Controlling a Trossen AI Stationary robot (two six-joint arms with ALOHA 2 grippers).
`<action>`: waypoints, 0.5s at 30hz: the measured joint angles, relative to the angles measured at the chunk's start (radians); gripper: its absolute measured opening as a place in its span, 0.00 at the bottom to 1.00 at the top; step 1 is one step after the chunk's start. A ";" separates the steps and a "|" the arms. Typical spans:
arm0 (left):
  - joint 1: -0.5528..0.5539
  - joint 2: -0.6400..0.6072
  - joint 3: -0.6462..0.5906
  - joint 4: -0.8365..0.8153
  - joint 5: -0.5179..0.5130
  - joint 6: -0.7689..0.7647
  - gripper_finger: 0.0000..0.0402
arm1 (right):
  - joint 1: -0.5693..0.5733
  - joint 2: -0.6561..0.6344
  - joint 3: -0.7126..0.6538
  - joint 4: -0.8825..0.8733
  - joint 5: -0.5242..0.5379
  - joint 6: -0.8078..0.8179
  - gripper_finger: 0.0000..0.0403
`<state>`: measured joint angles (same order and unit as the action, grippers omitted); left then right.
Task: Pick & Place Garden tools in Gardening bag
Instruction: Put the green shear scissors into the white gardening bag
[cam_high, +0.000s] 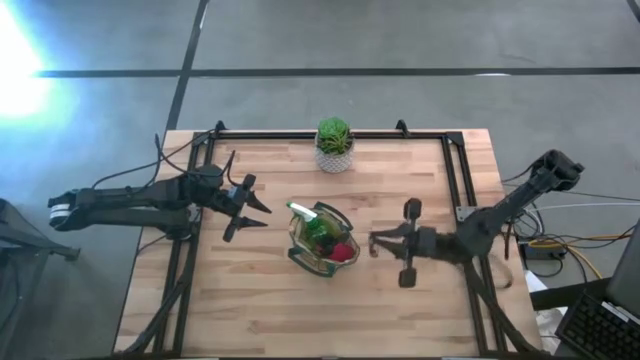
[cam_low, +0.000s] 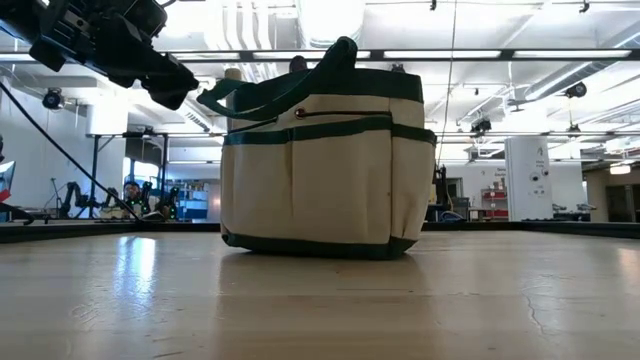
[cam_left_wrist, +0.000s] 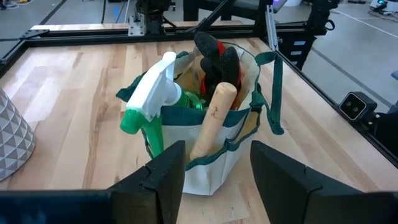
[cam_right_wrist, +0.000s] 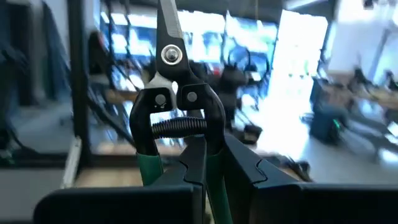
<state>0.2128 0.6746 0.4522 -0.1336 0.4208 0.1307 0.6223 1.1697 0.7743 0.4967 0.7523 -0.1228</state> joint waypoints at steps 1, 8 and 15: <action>0.000 0.000 0.000 0.000 0.000 0.000 0.46 | -0.019 -0.020 -0.036 0.049 -0.031 -0.016 0.05; 0.000 0.000 0.000 -0.002 0.000 0.000 0.46 | -0.028 0.042 -0.301 0.415 0.015 -0.026 0.05; 0.000 0.000 0.000 -0.002 0.000 0.000 0.46 | 0.106 0.261 -0.374 0.782 0.170 -0.101 0.05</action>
<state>0.2127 0.6746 0.4522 -0.1360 0.4206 0.1307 0.7287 1.4305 0.4005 1.2787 0.9222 -0.2240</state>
